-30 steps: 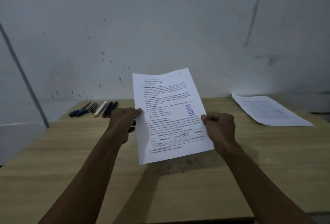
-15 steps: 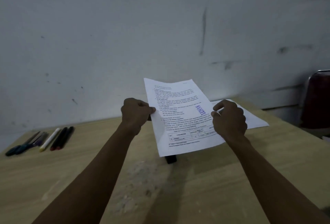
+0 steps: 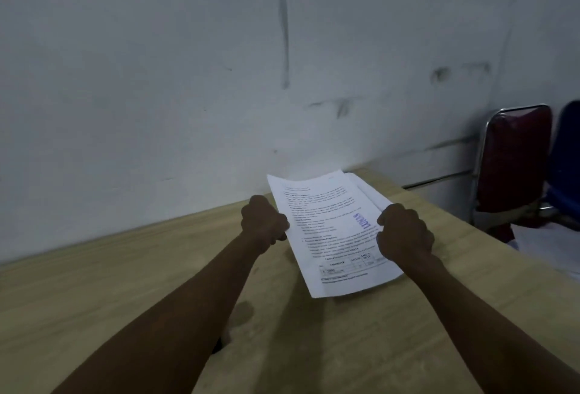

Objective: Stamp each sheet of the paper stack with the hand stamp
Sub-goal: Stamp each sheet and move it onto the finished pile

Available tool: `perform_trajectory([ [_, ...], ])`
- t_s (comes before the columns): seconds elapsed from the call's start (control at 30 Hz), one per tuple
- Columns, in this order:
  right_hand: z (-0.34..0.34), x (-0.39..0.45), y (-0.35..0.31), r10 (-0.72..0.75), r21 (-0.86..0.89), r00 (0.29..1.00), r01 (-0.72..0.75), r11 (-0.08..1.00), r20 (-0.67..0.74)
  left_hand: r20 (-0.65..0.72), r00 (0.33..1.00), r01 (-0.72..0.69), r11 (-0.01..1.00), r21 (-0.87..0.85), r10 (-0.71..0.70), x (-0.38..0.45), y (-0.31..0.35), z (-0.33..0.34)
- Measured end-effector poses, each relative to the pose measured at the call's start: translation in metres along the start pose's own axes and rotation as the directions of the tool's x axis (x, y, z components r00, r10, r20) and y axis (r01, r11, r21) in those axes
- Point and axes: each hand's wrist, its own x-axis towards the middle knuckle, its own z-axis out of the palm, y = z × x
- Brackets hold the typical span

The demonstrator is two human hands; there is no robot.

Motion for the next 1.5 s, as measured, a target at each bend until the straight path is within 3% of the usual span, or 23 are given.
perform_trajectory([
  [0.47,0.052,0.132,0.030,-0.009,-0.064,0.998,0.013,0.998,0.061,-0.004,0.999,0.047,0.998,0.051,-0.047,0.116,0.009,0.095],
  [0.7,0.067,0.153,0.033,-0.036,-0.154,0.992,0.055,0.987,0.121,-0.040,0.999,0.000,0.989,0.145,0.006,0.131,-0.005,0.113],
  [0.9,0.063,0.150,0.037,0.071,-0.173,0.990,-0.049,0.984,0.124,-0.074,0.997,-0.009,0.985,0.170,0.022,0.130,0.000,0.117],
  [1.13,0.067,0.146,0.042,0.095,-0.196,0.988,-0.070,0.978,0.122,0.071,0.995,-0.091,0.947,0.307,0.073,0.120,0.010,0.131],
  [1.5,0.071,0.146,0.047,0.025,-0.202,0.989,0.005,0.979,0.143,0.110,0.994,0.014,0.991,0.131,-0.029,0.109,0.016,0.131],
])
